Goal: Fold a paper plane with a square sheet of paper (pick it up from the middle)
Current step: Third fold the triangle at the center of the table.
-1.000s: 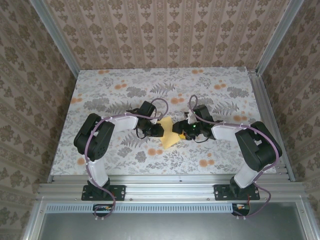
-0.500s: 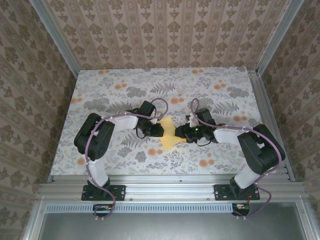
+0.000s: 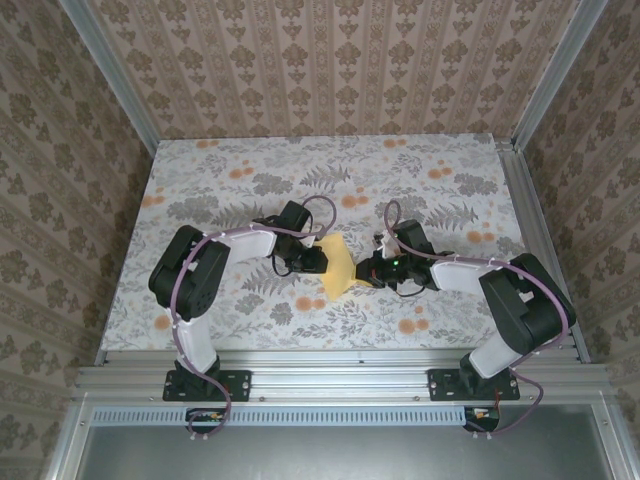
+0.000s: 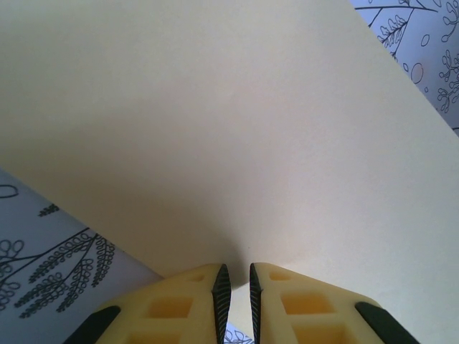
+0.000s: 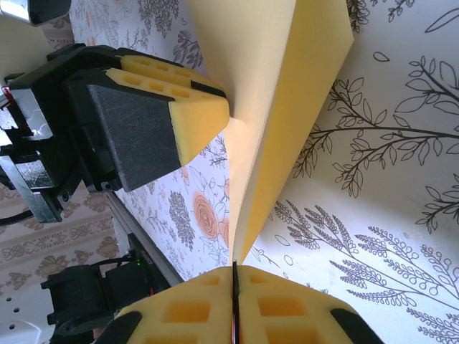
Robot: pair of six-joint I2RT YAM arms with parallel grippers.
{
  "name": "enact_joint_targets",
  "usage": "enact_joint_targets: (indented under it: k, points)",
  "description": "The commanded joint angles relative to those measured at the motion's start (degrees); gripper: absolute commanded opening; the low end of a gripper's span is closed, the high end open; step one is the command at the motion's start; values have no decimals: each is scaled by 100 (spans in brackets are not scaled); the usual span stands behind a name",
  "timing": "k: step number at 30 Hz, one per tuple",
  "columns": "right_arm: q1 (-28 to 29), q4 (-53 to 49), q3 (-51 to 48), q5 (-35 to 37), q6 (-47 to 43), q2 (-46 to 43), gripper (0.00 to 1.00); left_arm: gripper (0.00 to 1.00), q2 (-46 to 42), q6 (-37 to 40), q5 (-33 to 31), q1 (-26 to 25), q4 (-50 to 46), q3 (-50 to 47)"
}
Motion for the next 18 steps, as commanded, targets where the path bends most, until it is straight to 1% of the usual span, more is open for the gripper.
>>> enact_joint_targets:
  k: [1, 6, 18]
  points:
    - [67, -36, 117, -127, 86, -6, 9, 20, 341, 157, -175, -19, -365, -73]
    - [176, 99, 383, -153, 176, 274, 7, 20, 341, 163, -151, -26, -381, -56]
    - [352, 130, 795, -83, 234, 851, 7, 20, 332, 169, -115, -35, -370, -43]
